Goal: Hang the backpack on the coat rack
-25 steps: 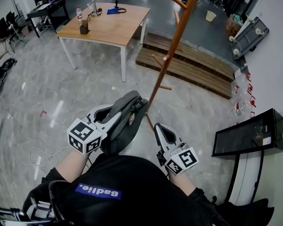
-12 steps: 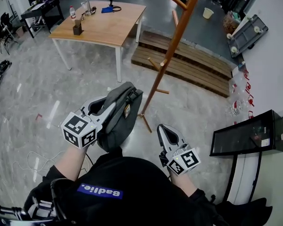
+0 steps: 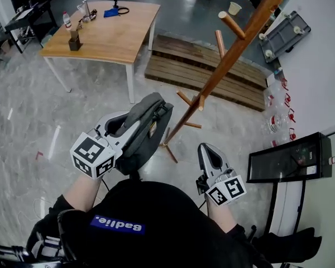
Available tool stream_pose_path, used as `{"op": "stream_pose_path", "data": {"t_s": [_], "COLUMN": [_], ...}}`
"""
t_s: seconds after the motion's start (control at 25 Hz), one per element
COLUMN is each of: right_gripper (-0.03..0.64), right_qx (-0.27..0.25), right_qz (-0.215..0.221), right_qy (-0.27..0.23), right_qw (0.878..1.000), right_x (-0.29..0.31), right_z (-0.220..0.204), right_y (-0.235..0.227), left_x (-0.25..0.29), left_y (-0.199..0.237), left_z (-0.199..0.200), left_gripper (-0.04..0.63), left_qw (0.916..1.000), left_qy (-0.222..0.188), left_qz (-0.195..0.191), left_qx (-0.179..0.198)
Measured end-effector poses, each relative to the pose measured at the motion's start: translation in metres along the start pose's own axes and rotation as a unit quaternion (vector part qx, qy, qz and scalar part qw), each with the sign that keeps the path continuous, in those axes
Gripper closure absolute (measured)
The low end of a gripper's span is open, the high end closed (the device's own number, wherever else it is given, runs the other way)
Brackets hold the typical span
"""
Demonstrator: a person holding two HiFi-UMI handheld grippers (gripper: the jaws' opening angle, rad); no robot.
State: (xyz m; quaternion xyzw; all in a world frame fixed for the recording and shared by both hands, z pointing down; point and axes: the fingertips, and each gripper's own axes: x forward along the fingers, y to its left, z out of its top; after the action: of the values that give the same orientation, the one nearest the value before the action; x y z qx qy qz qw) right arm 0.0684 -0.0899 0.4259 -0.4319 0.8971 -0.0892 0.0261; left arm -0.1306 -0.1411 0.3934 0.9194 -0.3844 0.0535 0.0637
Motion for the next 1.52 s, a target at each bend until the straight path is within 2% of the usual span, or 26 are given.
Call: {"op": "stream_pose_path", "data": {"t_s": [0.24, 0.52, 0.76, 1.0, 1.12, 1.32, 1.52], "right_gripper": [0.62, 0.62, 0.62, 0.62, 0.62, 0.62, 0.62], "right_qx": [-0.021, -0.05, -0.054, -0.057, -0.05, -0.045, -0.044], "right_qz": [-0.048, -0.072, -0.045, -0.014, -0.004, 0.014, 0.031], "right_qy": [-0.036, -0.058, -0.064, -0.079, -0.083, -0.098, -0.108], "right_qw": [0.998, 0.994, 0.995, 0.995, 0.995, 0.994, 0.993], "right_x": [0.043, 0.067, 0.086, 0.098, 0.107, 0.099, 0.102], "right_z": [0.037, 0.075, 0.089, 0.107, 0.115, 0.109, 0.114], "right_y": [-0.026, -0.069, -0.093, -0.115, -0.119, -0.122, -0.114], "left_x": [0.03, 0.064, 0.093, 0.13, 0.146, 0.178, 0.207], "left_y": [0.052, 0.09, 0.105, 0.112, 0.123, 0.12, 0.116], "left_z": [0.025, 0.047, 0.069, 0.104, 0.125, 0.139, 0.169], "left_gripper": [0.486, 0.486, 0.486, 0.486, 0.486, 0.486, 0.486], "left_qw": [0.999, 0.9989, 0.9992, 0.9985, 0.998, 0.9956, 0.991], "left_qy": [-0.002, -0.002, -0.01, -0.008, -0.005, -0.004, -0.002], "left_qz": [-0.038, -0.033, -0.014, -0.021, -0.029, -0.052, -0.078], "left_qx": [0.022, 0.032, 0.035, 0.05, 0.056, 0.078, 0.108]}}
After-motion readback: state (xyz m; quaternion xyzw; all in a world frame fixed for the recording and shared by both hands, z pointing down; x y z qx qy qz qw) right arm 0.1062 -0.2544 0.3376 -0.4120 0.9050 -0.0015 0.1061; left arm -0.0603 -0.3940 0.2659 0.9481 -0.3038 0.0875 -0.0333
